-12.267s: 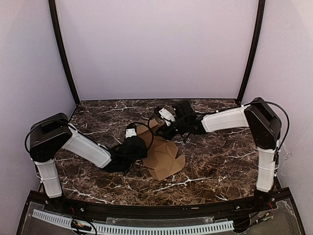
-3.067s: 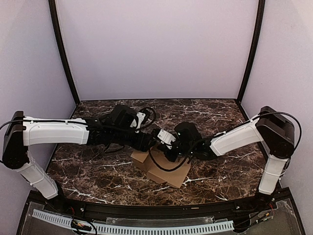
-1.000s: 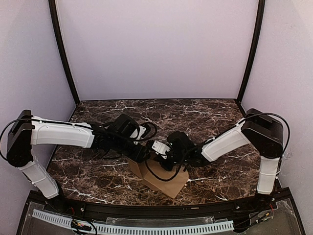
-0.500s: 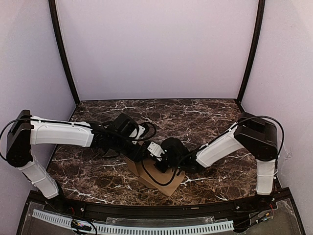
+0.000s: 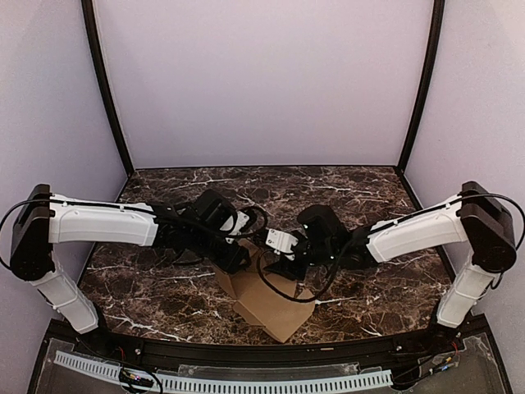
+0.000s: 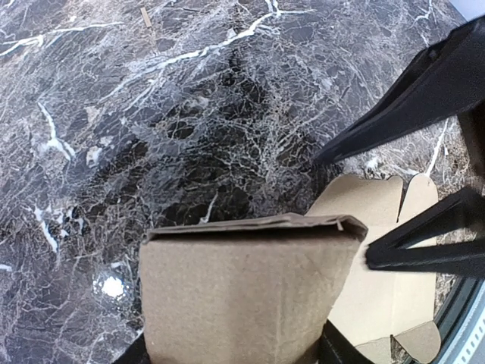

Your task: Fold the paper box

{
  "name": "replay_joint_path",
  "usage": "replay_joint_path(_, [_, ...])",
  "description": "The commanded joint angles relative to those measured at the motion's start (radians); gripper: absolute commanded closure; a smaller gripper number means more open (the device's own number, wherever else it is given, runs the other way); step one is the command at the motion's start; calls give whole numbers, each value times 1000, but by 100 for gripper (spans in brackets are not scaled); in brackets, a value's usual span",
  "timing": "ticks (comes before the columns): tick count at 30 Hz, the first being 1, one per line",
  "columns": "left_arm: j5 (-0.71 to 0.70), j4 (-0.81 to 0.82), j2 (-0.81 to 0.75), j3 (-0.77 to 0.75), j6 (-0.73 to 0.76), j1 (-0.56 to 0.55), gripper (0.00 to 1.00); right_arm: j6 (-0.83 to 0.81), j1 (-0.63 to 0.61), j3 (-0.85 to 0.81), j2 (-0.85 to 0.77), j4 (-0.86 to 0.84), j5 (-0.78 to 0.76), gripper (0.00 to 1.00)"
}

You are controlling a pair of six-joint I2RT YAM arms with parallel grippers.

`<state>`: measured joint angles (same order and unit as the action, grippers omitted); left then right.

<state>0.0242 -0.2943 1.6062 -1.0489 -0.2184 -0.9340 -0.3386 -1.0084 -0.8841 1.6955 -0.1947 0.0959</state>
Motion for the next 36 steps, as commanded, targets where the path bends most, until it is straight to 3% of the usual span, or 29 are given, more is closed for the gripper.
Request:
replay_joint_path(1, [-53, -39, -11, -32, 26, -25, 47, -115, 37, 13, -68, 180, 207, 45])
replay_joint_path(8, [-297, -83, 20, -94, 215, -123, 50, -73, 97, 46, -132, 168, 254, 44])
replay_joint_path(15, [-419, -238, 156, -193, 361, -186, 51, -2, 224, 31, -101, 159, 380, 44])
replay_joint_path(30, [-480, -266, 239, -176, 343, -201, 52, 73, 220, -57, 49, 97, 462, 46])
replay_joint_path(36, [-306, -181, 158, -119, 195, -102, 51, 95, 184, -58, 69, 23, 432, 46])
